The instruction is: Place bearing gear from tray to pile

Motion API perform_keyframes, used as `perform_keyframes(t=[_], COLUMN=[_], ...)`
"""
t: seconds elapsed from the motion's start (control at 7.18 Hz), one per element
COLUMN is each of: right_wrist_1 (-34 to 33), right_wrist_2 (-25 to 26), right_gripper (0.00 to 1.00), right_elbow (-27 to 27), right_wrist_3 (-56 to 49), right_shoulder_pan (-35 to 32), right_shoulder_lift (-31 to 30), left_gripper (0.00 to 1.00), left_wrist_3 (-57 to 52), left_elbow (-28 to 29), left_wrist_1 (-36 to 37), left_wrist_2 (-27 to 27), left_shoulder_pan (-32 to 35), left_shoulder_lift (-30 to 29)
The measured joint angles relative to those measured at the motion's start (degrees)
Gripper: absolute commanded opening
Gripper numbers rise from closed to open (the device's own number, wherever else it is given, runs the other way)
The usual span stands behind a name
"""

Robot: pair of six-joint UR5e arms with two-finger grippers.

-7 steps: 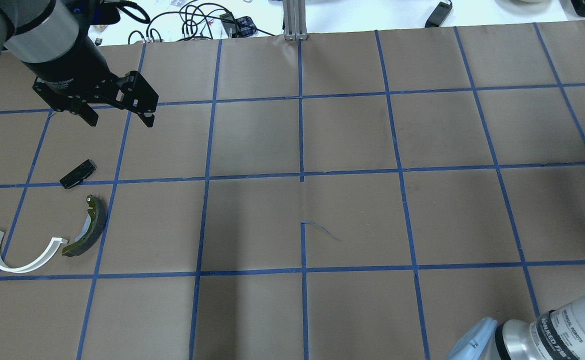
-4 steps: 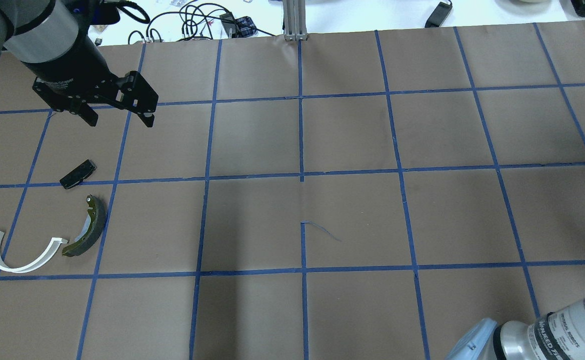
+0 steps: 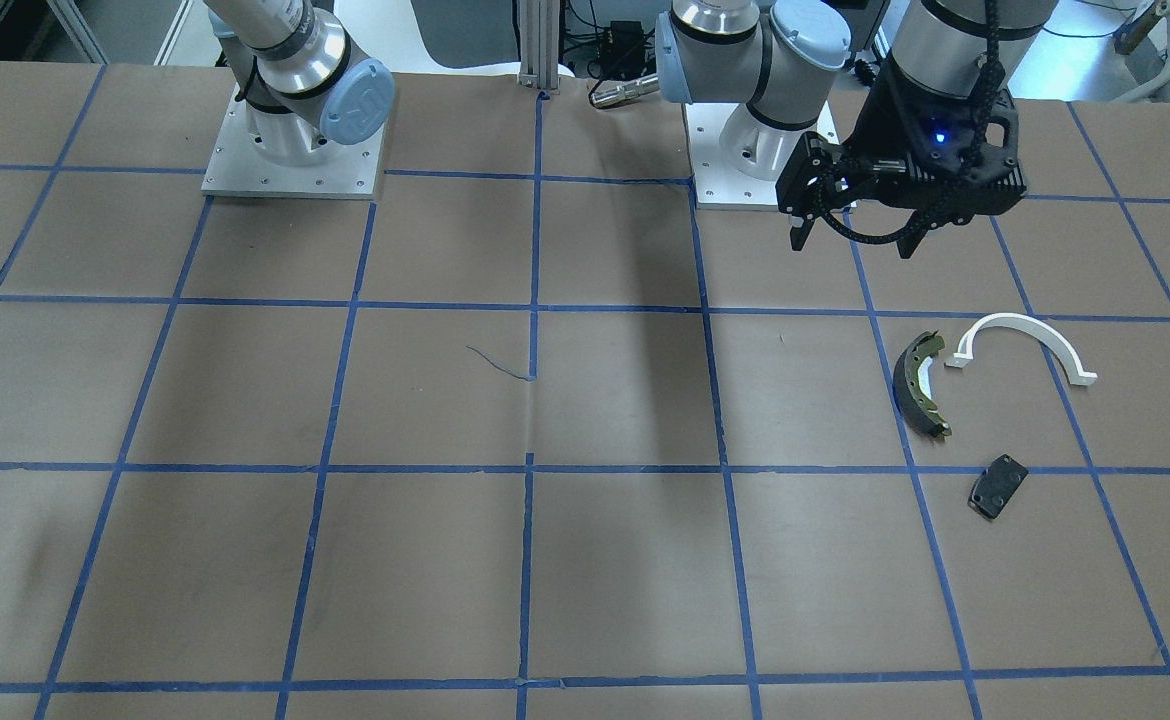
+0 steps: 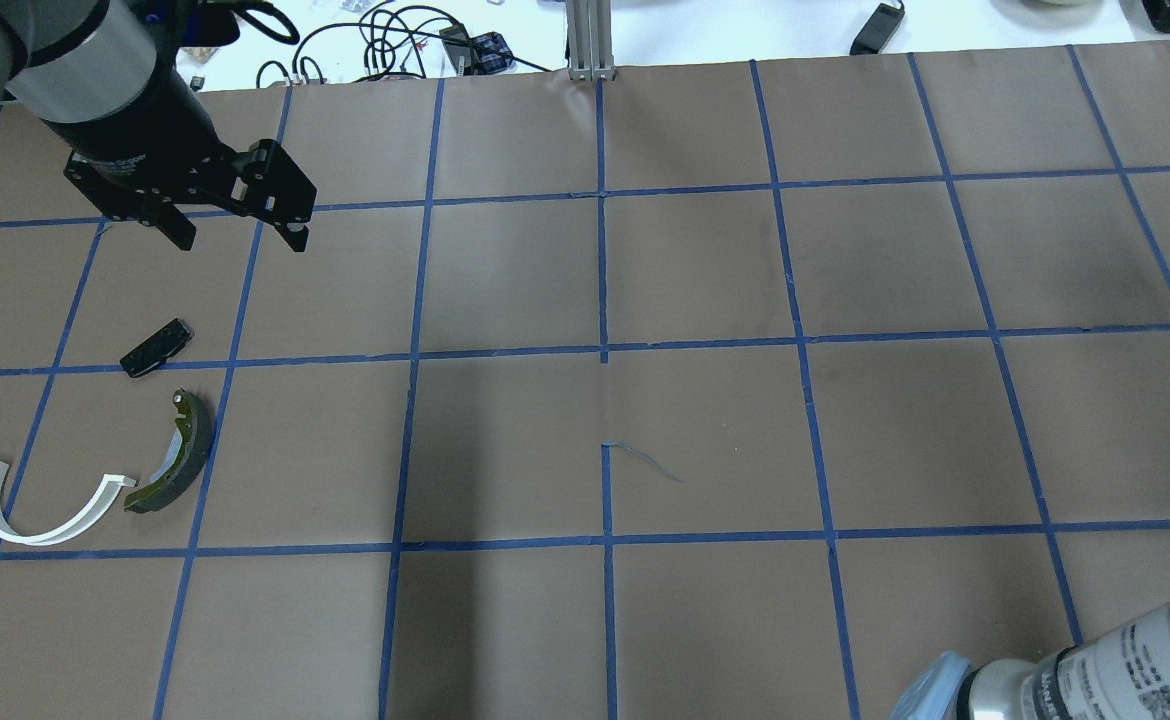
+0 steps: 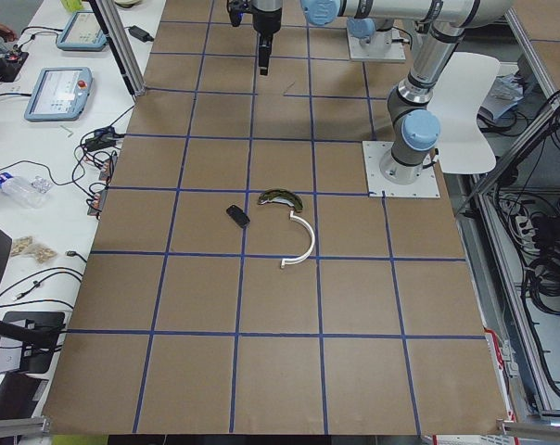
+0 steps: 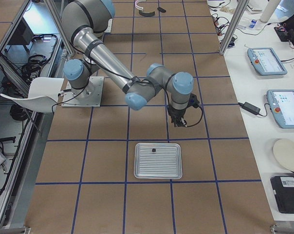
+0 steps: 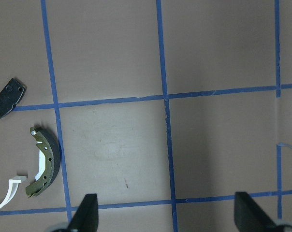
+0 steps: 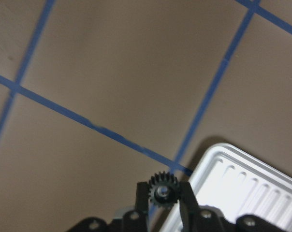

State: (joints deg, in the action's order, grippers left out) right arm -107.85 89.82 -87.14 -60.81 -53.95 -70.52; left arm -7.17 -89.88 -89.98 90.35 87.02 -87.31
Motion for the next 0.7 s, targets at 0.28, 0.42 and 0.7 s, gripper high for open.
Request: perform_keyframes(t=[0.28, 0.42, 0.7], right_wrist_1=[7.04, 7.72, 4.27], right_wrist_2=[-0.80, -1.27, -1.61], right_gripper=[0.05, 0.05, 0.06], right_elbow=[-2.38, -3.95, -6.32], right_wrist_3=[27.38, 41.19, 63.97], right_shoulder_pan=[-14.25, -21.99, -36.36], right_shoulder_lift=[-5.49, -6.89, -5.93], left_gripper=[1.00, 1.00, 1.00], left_wrist_3=[-0.56, -0.62, -0.83], left_elbow=[0.18, 0.29, -0.12], left_wrist_1=[-0.06, 0.01, 0.88], left_wrist_2=[0.03, -0.03, 0.03], left_shoulder_pan=[-0.22, -0.37, -0.55], left_shoulder_lift=[0.21, 0.26, 0.45])
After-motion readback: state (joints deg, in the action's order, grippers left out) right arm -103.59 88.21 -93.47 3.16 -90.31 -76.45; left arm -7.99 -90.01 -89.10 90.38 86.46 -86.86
